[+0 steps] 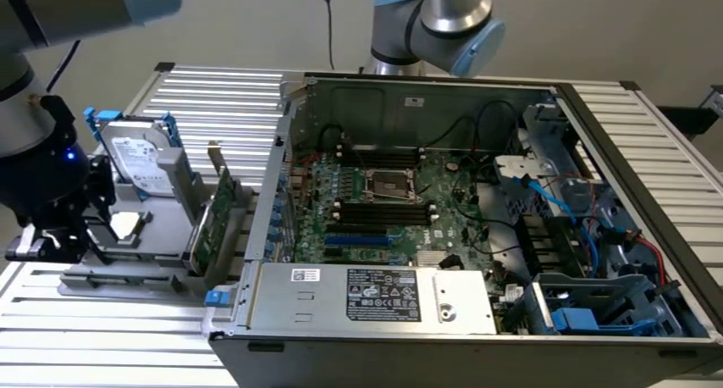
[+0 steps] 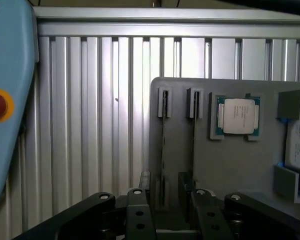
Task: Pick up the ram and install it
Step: 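Pick up the ram and move it above insertion slot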
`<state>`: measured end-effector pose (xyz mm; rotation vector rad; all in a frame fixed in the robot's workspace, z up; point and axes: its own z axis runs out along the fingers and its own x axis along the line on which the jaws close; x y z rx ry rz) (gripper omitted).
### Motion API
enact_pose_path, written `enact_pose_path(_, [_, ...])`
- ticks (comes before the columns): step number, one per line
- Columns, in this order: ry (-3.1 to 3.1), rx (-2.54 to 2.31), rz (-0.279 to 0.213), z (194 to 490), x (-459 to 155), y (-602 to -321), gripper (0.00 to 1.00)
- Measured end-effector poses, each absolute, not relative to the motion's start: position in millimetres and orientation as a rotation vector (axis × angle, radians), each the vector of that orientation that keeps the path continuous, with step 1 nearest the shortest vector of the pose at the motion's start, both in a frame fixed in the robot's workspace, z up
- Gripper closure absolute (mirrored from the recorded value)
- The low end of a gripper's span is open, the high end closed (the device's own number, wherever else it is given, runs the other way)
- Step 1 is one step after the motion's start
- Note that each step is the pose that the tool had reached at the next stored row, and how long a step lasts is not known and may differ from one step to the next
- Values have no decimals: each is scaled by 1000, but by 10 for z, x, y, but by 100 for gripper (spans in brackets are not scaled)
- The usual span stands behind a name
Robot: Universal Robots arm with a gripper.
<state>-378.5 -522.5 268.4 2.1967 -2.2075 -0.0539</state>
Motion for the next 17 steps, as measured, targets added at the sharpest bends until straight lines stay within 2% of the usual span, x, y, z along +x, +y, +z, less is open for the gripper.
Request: enact_pose_path(17, [-2195,2209,-54,2375,-3785,-5232,64])
